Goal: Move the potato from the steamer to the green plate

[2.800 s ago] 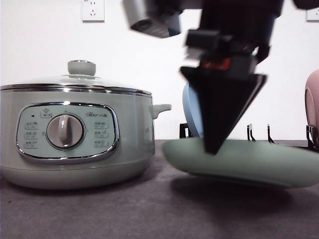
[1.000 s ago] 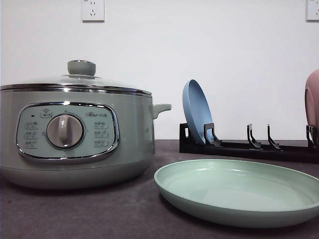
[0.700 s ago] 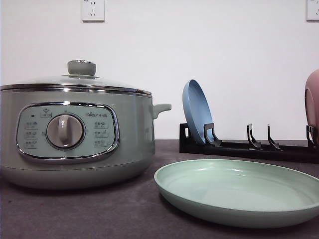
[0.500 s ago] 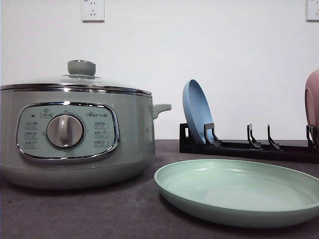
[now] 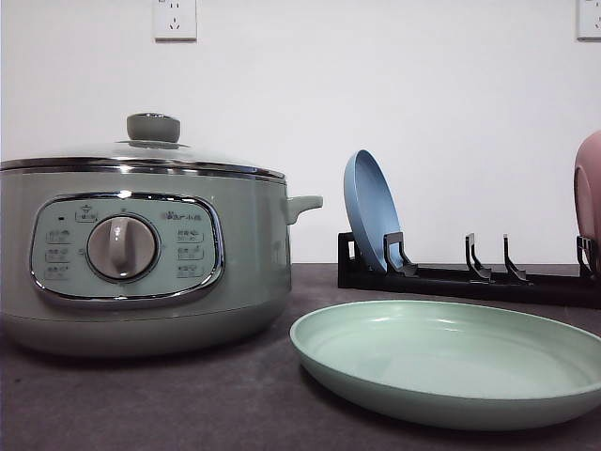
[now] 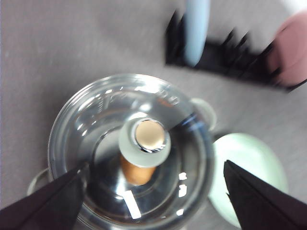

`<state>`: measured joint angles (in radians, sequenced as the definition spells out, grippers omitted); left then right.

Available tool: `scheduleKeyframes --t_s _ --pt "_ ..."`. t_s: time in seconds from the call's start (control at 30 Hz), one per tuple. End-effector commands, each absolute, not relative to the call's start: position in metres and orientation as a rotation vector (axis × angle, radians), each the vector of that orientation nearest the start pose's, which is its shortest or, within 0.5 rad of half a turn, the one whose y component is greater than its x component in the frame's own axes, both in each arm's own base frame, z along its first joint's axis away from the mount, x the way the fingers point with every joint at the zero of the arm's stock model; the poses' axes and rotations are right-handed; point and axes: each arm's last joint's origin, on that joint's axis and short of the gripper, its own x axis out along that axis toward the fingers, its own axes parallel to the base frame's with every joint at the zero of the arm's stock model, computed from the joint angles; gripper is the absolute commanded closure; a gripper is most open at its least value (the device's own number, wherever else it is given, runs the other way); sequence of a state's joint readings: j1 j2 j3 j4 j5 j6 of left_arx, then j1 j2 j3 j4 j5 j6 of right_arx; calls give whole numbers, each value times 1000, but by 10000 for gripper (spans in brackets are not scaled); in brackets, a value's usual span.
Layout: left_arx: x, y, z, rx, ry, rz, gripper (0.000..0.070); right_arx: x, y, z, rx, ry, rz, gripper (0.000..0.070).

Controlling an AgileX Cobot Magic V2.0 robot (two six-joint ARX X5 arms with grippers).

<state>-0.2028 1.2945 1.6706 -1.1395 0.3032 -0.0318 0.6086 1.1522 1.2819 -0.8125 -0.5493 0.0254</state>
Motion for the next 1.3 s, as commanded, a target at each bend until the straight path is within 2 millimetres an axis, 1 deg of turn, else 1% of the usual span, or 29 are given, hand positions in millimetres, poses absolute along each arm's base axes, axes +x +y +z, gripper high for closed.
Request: scheduleKeyframes --t_s 0.0,0.13,0.27,0.4,0.57,0.67,0.8,1.1,1.27 --pt "229 -62 440 -18 786 -479 144 172 140 381 -15 717 1115 354" --pt "254 -82 431 56 857 -468 144 172 140 381 -15 718 1114 354" --pt "277 -101 418 120 922 -461 144 172 140 380 -15 723 1114 354" --pt "294 -117 401 168 978 -459 144 172 140 380 -15 728 1113 354" --pt "309 -131 380 197 1052 -464 144 172 140 380 -15 733 1112 354" --pt "315 -136 369 217 1094 -453 145 172 140 379 -15 733 1112 354" --pt "320 -140 361 246 1118 -423 145 172 140 380 -15 733 1112 354" --pt "325 -143 348 258 1175 -421 146 172 140 380 -16 732 1112 354" --pt "327 -144 347 257 1173 -422 147 172 140 379 -22 731 1095 354"
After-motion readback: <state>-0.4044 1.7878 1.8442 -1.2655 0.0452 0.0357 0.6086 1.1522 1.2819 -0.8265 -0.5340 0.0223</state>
